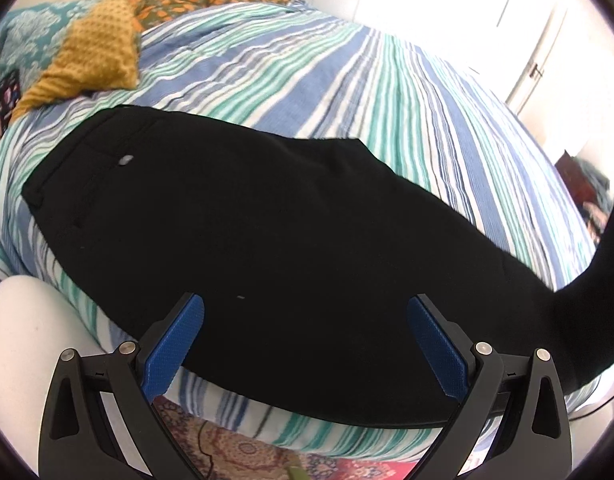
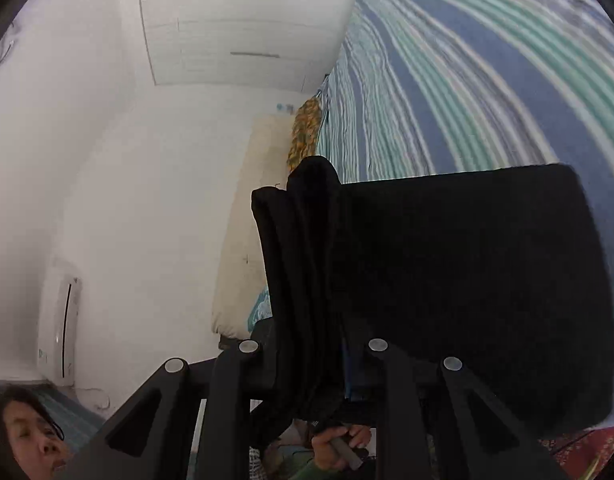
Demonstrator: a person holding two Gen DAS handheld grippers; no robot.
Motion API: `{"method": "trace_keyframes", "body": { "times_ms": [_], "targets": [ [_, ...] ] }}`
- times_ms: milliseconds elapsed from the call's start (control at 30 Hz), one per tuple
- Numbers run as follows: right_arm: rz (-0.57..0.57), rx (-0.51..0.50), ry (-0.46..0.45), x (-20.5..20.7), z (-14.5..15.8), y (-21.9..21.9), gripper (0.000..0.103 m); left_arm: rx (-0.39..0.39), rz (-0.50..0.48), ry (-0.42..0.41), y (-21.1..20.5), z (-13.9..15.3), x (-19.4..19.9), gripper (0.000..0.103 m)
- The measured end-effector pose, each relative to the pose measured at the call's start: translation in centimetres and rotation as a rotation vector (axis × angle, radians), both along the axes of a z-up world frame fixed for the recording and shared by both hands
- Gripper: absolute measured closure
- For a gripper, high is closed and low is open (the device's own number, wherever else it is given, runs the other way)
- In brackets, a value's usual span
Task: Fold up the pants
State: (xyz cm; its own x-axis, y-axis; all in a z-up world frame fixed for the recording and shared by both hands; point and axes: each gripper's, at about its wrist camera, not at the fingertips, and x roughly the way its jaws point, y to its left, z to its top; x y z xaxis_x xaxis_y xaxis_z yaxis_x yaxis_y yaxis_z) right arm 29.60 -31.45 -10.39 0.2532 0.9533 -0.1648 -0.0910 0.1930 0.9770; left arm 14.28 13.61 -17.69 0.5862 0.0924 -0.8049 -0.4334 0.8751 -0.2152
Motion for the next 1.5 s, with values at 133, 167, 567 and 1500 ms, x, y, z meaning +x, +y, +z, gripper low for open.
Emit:
{"method": "trace_keyframes", "body": {
  "times_ms": [133,167,567,1500],
  "targets": [
    [0.069,-0.042,-0.002,-0.1,-2.8,11.0,0.083,-0.048,0.064,-0.023,2.1,0.4,-1.3,0.001],
    [0.082,-0.070,-0.011,-0.3,-3.7,13.8,0.083,-0.059,0.075,-0.028,2.5,0.5,-1.6,0.001],
    [0.247,-0.636,-0.340,-7.4,-6.6,20.6,0.019,-0.198,-0.125,-0.129,2.0,3.6,-3.0,0.003],
    [-0.166,-0.806,-0.479,-13.0,-1.1,3.8,0.014,0.029,-0.387,0.104,-3.8,0.1,2.4,0.097]
  ]
}}
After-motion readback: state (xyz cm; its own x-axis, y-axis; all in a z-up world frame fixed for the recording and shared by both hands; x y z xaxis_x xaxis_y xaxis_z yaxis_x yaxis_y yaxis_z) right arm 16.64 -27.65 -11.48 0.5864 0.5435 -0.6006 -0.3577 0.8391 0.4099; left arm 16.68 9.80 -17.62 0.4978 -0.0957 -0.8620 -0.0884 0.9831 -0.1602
